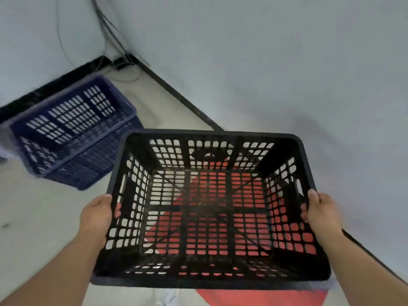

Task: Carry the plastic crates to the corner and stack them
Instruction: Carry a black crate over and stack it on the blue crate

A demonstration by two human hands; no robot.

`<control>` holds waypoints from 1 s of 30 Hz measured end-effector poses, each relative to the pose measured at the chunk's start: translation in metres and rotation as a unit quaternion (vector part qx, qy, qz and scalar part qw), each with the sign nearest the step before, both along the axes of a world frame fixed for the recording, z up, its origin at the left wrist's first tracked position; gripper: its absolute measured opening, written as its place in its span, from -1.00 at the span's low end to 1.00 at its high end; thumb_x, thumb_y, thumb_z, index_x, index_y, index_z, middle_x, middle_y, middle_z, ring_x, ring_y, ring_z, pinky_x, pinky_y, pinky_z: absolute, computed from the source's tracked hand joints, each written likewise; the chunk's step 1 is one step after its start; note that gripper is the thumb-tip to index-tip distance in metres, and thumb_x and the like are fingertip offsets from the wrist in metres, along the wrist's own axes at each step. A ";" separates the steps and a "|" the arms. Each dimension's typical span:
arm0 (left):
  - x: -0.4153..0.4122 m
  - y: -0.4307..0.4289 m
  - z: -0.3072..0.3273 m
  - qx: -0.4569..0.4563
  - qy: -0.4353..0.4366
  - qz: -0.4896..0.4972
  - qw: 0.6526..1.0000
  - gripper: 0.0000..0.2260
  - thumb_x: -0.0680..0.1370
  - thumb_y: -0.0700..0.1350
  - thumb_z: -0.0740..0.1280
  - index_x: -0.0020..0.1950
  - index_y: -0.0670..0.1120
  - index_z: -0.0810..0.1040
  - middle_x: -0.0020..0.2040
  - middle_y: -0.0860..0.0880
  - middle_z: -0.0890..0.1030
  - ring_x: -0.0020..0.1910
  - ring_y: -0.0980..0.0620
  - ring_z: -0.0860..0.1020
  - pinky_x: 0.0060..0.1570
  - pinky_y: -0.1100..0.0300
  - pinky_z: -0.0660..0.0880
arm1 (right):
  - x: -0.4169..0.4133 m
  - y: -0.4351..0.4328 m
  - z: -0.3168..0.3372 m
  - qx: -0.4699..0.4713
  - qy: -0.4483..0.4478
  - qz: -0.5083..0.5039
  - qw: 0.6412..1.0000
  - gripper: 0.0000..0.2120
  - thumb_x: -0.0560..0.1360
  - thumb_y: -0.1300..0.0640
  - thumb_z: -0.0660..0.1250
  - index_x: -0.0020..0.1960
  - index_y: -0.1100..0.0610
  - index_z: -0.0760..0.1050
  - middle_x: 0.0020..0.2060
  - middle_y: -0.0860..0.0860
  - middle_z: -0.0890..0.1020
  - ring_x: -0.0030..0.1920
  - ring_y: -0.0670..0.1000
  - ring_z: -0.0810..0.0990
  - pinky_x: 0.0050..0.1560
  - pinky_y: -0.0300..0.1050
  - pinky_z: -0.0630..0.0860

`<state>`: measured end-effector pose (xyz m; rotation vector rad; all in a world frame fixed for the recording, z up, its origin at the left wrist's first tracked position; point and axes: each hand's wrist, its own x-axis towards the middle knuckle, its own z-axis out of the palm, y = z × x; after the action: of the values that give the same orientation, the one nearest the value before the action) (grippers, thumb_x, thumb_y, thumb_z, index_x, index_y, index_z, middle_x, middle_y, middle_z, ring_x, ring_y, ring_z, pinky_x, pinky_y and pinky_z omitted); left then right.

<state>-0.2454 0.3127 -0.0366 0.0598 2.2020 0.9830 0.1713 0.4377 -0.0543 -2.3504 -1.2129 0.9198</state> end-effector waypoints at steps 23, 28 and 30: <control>-0.316 -0.021 0.141 0.044 0.043 0.253 0.966 -0.70 0.64 -0.08 0.13 0.24 -0.22 0.51 -0.05 -0.20 0.59 -0.09 -0.13 0.54 0.01 -0.10 0.52 | -0.443 0.185 0.130 0.067 -0.010 0.274 0.959 -0.59 0.61 -0.03 0.03 -0.12 0.24 0.49 -0.29 0.15 0.61 -0.32 0.17 0.59 -0.19 0.03 0.50; -0.356 0.001 0.130 0.043 0.042 0.299 0.952 -0.72 0.64 -0.08 0.12 0.17 -0.23 0.52 -0.10 -0.19 0.58 -0.16 -0.10 0.52 -0.13 0.00 0.49 | -0.518 0.234 0.124 0.076 0.004 0.337 0.938 -0.62 0.61 0.00 0.04 -0.23 0.18 0.43 -0.29 0.17 0.62 -0.32 0.19 0.61 -0.18 0.03 0.50; -0.369 0.012 0.124 0.038 0.054 0.312 0.948 -0.71 0.64 -0.11 0.12 0.11 -0.27 0.54 -0.15 -0.18 0.57 -0.22 -0.08 0.50 -0.20 0.08 0.45 | -0.543 0.253 0.121 0.079 0.009 0.357 0.931 -0.63 0.60 0.00 0.04 -0.25 0.16 0.42 -0.30 0.18 0.62 -0.32 0.20 0.61 -0.11 0.09 0.53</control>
<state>-0.6141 0.3243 0.0877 -0.5959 2.3280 1.4279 -0.3720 0.6908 0.0666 -1.7648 -2.1053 0.9845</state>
